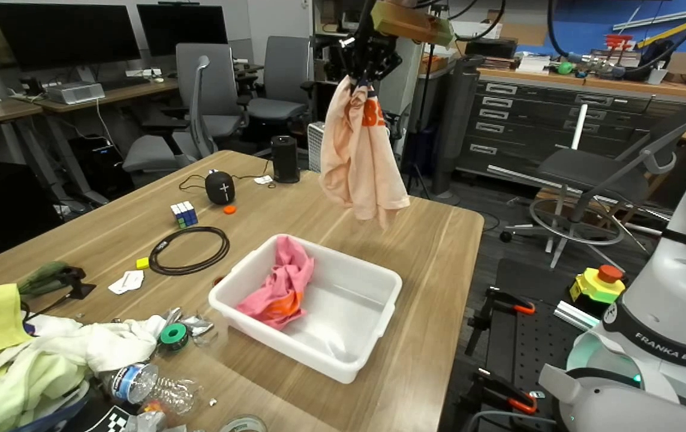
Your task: Remove the clothes from the box and put them on the table
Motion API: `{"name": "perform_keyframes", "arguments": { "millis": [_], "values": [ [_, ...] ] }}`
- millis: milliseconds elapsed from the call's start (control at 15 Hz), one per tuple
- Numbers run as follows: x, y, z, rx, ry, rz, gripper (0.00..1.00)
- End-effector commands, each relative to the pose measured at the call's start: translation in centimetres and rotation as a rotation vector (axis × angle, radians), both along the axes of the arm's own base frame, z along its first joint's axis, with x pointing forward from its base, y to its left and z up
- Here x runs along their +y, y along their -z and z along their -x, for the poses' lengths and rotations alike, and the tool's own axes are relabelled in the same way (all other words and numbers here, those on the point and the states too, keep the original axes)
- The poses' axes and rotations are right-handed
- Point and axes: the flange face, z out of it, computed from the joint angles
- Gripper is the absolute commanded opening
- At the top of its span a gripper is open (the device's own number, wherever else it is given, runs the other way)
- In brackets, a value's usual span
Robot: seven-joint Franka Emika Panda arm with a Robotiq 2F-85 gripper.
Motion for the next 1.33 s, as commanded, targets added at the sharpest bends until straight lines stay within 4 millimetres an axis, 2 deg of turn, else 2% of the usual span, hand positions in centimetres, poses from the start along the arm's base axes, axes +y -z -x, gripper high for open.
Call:
{"name": "perform_keyframes", "arguments": {
  "millis": [0, 200, 267, 333, 400, 800, 933, 1267],
  "values": [
    [-2.1, 2.1, -1.6, 0.048, 0.074, 0.01, 0.05],
    [-3.0, 4.2, -1.5, 0.088, 0.13, 0.017, 0.06],
    [-3.0, 4.7, -1.3, 0.096, 0.136, 0.011, 0.36],
    [-3.2, 5.1, -1.1, 0.105, 0.134, 0.008, 0.37],
    [-3.2, 5.4, -0.9, 0.116, 0.135, 0.003, 0.43],
    [-2.7, 5.7, 0.2, 0.163, 0.11, -0.008, 0.89],
    [-1.2, 5.0, -0.3, 0.178, 0.073, -0.002, 1.0],
    [5.2, 2.6, 0.9, 0.171, -0.103, 0.042, 1.0]
  ]
}}
